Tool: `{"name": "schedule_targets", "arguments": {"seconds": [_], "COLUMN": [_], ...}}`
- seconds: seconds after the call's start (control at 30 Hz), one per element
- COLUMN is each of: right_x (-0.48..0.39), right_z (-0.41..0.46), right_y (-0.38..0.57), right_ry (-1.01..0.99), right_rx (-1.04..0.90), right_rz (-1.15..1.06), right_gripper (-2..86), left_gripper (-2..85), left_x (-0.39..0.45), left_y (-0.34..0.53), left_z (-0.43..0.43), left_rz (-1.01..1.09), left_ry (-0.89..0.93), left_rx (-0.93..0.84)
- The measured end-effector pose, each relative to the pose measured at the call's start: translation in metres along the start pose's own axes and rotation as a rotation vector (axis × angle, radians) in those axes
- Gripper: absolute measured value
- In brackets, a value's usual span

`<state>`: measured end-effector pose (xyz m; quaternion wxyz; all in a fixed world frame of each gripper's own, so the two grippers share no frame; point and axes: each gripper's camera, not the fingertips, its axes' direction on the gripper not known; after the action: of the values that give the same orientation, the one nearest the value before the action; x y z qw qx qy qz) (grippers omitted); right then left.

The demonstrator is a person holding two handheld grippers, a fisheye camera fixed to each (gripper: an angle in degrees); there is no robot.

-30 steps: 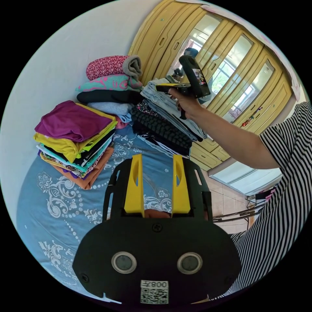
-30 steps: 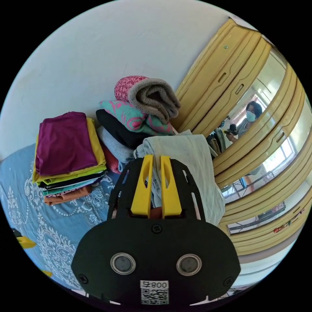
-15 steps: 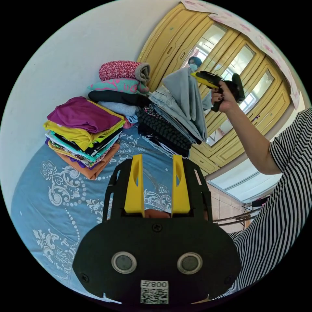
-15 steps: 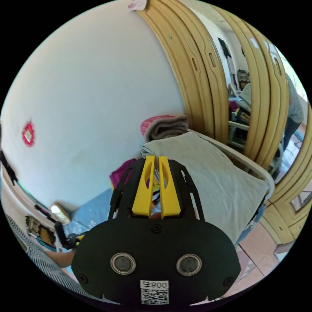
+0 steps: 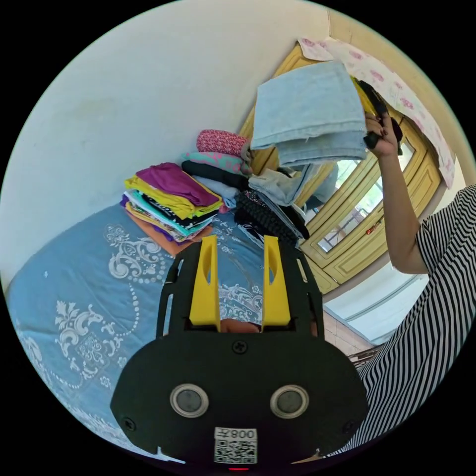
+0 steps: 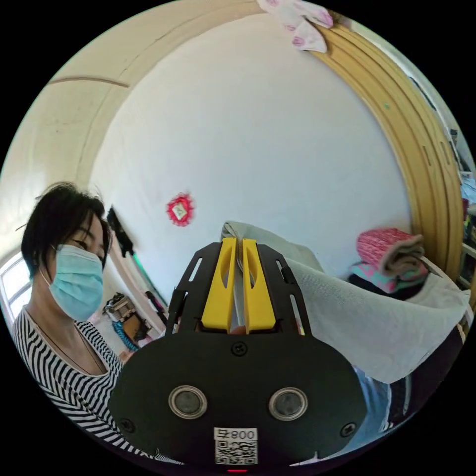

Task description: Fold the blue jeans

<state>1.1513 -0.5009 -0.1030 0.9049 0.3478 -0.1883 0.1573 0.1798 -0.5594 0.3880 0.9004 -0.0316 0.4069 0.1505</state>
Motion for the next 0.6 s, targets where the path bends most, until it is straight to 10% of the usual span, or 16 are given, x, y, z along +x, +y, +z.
{"name": "schedule_targets", "arguments": {"seconds": [0.6], "right_x": [-0.318], "right_z": [0.211], "right_y": [0.003], "right_ry": [-0.454], "right_rx": [-0.094], "right_rz": [0.023], "right_gripper": [0.6], "left_gripper": [14.4], "left_x": [-0.051], "left_y": [0.289], "left_z": [-0.396], "left_rz": [-0.336], "left_ry": [-0.379], "left_rx": [0.169]}}
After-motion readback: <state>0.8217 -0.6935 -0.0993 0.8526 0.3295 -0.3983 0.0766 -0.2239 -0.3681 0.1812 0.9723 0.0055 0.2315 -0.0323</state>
